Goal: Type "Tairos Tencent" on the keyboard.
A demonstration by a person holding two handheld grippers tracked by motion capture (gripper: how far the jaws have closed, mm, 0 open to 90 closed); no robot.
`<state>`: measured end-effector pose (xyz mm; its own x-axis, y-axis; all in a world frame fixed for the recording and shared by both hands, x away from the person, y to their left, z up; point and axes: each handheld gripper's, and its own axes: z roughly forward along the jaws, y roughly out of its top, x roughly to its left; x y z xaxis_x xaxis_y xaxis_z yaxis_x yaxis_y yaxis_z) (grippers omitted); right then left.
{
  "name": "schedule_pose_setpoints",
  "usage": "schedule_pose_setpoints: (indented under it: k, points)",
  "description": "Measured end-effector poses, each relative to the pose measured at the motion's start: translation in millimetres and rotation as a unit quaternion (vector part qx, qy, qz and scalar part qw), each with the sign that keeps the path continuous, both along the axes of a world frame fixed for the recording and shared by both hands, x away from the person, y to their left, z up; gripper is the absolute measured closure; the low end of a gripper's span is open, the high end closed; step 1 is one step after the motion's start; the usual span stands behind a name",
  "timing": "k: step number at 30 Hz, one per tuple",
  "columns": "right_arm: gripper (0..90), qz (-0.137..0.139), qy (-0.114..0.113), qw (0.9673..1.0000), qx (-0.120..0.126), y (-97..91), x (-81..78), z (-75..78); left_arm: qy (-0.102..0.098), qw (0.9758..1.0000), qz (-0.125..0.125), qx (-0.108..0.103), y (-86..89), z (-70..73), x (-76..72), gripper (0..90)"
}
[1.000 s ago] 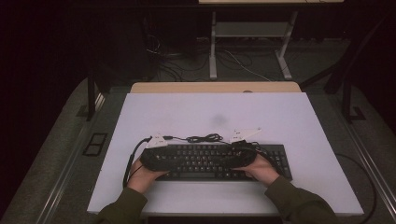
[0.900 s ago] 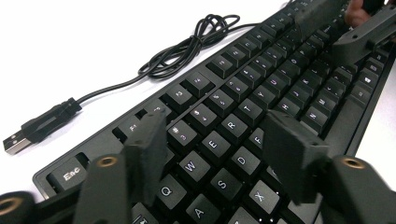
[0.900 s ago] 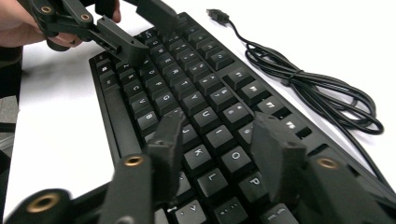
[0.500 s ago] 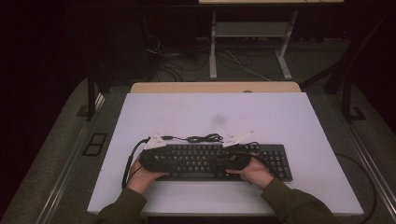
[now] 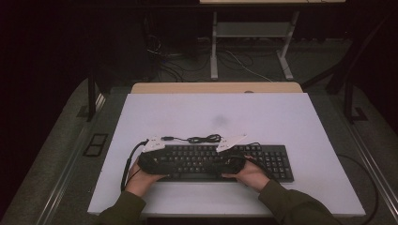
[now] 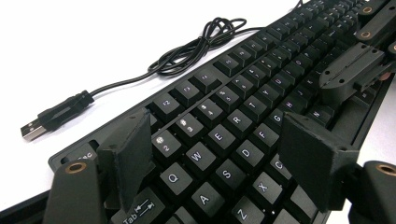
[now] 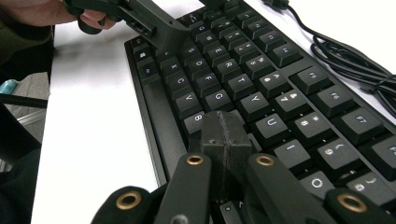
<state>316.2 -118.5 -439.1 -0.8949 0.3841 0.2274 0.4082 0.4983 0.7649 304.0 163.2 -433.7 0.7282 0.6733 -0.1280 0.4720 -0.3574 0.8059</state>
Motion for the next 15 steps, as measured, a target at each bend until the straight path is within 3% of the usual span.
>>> schedule_pose_setpoints:
  k: [15]
  points:
    - [89.5, 0.014, 0.006, 0.9997, -0.02, 10.0, 0.1, -3.4, -0.001, 1.0, 0.008, 0.003, 6.2, -0.1, -3.8, 25.0]
